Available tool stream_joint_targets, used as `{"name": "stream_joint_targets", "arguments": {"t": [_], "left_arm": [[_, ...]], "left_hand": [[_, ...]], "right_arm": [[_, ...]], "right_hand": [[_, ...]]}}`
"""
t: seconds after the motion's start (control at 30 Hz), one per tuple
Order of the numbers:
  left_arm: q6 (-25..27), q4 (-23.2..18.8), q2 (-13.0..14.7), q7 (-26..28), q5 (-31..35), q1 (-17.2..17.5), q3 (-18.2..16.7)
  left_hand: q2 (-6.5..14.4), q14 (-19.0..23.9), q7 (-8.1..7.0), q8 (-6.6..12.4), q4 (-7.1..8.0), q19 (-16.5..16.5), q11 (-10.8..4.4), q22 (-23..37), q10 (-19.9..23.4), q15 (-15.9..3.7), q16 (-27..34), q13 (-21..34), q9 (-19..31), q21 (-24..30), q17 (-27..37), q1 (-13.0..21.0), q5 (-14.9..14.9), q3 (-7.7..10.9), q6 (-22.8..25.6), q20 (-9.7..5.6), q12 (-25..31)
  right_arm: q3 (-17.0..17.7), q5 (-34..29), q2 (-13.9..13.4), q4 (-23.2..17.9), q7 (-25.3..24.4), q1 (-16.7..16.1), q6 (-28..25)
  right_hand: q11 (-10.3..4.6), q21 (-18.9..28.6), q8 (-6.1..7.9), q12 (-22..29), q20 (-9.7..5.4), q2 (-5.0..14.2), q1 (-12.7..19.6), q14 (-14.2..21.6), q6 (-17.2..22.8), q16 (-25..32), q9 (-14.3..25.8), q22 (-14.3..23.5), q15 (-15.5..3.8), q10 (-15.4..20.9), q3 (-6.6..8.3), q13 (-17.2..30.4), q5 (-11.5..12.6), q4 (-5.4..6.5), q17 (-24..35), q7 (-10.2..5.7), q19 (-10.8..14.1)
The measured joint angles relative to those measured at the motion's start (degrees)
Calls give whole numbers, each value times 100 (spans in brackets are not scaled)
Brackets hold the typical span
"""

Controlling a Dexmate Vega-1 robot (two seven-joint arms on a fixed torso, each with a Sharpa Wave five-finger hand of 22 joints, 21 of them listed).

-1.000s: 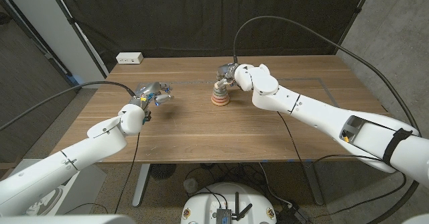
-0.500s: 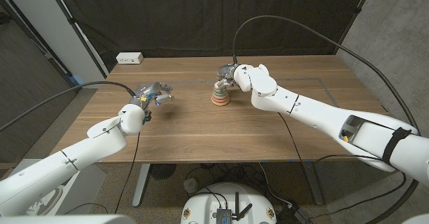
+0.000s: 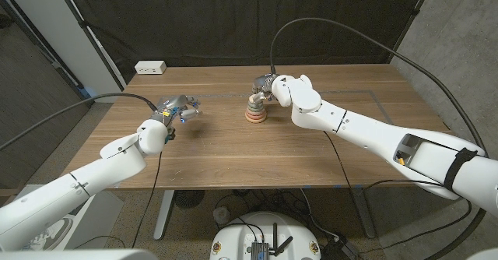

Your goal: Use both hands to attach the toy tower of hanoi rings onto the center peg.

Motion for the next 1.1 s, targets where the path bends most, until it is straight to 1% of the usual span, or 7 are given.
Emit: {"name": "stream_joint_targets", "arguments": {"t": [0.07,0.1,0.27,0.57,0.63,0.9,1.1], "left_arm": [[-3,3,0,-5,0,-7,6],[-5,6,0,-8,0,-11,11],[-7,13,-3,-18,3,-26,26],[7,10,-6,-20,16,-28,32],[15,3,-7,-14,17,-18,32],[34,-33,-6,39,17,42,7],[45,-61,4,82,10,91,-27]], "left_hand": [[0,0,0,0,0,0,0,0,0,0,0,0,0,0,0,0,0,0,0,0,0],[0,0,0,0,0,0,0,0,0,0,0,0,0,0,0,0,0,0,0,0,0],[0,0,0,0,0,0,0,0,0,0,34,0,0,0,5,0,0,0,0,0,0],[0,0,-2,0,0,0,0,16,0,0,34,0,0,0,0,0,0,0,2,0,0],[0,0,-2,0,0,0,0,11,0,0,34,0,0,-1,0,0,0,0,2,0,0],[0,1,-4,0,0,0,-16,5,11,0,33,23,0,-1,0,0,0,0,4,0,0],[0,1,-4,0,0,0,-31,12,0,-1,50,11,29,-1,0,0,0,0,4,0,0]], "right_arm": [[11,0,-6,-7,2,-7,2],[18,0,-10,-11,3,-11,5],[59,9,-28,-38,-7,-42,25],[134,24,-76,-129,-84,-104,39],[149,24,-90,-159,-95,-118,40],[170,-6,-129,-254,-86,-144,34],[178,-62,-160,-322,-22,-168,7]], "right_hand": [[17,0,-27,1,-2,-1,-1,0,-54,-2,-17,0,0,-57,0,-22,-36,1,0,13,-2],[38,0,-48,1,-19,-54,-54,-3,-102,-2,-25,0,3,-84,-16,-28,-38,16,0,18,-22],[102,-6,-115,-22,0,-121,-121,-20,-217,-42,-27,0,20,-266,-31,-73,-38,32,0,71,-41],[140,-32,-115,-22,0,-166,-166,-40,-246,-65,-53,-1,-1,-429,-31,-145,-38,31,-1,41,-41],[141,-51,-157,-22,0,-166,-166,-40,-270,-109,-53,-1,-1,-474,-31,-154,-38,31,-1,65,-41],[142,-54,-159,-22,33,-197,-197,-102,-297,-153,-53,-1,0,-492,-30,-208,-38,31,-16,52,-73],[173,-76,-158,-22,32,-196,-196,-102,-318,-165,-53,-1,0,-605,-30,-251,-38,31,-16,73,-72]]}}
